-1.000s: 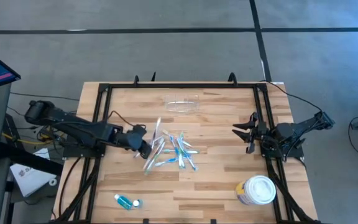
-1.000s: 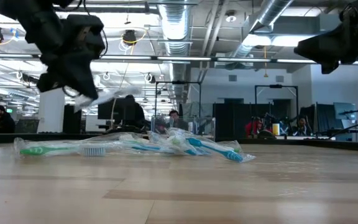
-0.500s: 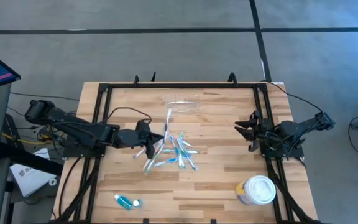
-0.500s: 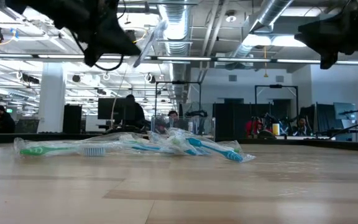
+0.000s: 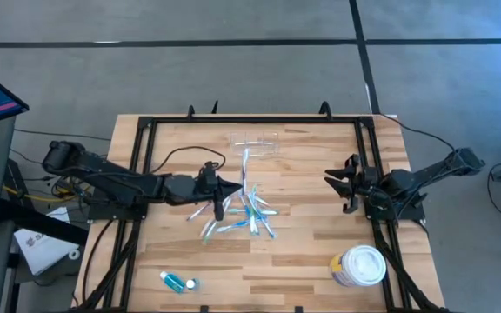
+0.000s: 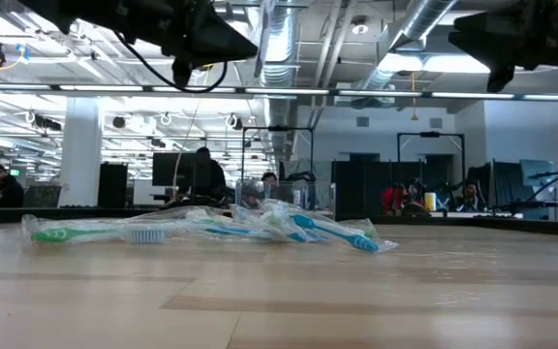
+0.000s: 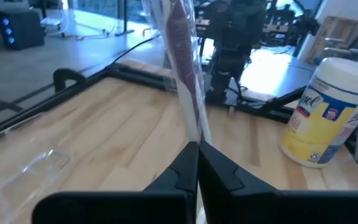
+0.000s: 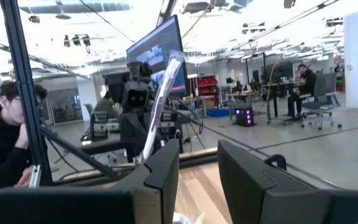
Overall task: Pick & Place toothbrushing station
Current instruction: Put the violet toothbrush into the transparent organizer
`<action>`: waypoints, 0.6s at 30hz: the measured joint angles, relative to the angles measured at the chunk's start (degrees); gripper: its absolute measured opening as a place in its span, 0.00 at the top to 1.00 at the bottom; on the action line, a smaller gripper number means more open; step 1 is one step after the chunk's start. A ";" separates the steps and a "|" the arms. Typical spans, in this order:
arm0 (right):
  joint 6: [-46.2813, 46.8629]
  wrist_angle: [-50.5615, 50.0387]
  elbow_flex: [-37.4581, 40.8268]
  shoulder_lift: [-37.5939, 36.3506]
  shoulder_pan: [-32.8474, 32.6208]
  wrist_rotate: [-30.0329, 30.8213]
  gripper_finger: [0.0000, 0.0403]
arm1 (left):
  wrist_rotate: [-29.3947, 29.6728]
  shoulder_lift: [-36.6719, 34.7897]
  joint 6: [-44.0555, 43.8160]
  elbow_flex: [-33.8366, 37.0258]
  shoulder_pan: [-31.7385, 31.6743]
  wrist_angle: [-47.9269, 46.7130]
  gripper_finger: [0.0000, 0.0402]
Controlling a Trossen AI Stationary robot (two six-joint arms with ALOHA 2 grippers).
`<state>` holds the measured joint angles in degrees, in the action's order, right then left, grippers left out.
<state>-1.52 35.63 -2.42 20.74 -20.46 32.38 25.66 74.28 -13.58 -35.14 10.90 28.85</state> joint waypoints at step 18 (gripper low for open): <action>1.55 2.95 -18.09 31.75 10.66 -14.20 0.74 | -5.04 5.27 5.10 0.00 -3.04 6.42 1.00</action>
<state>0.03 38.59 -20.51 52.49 -9.80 18.18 20.62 79.55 -8.48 -35.14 7.86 35.27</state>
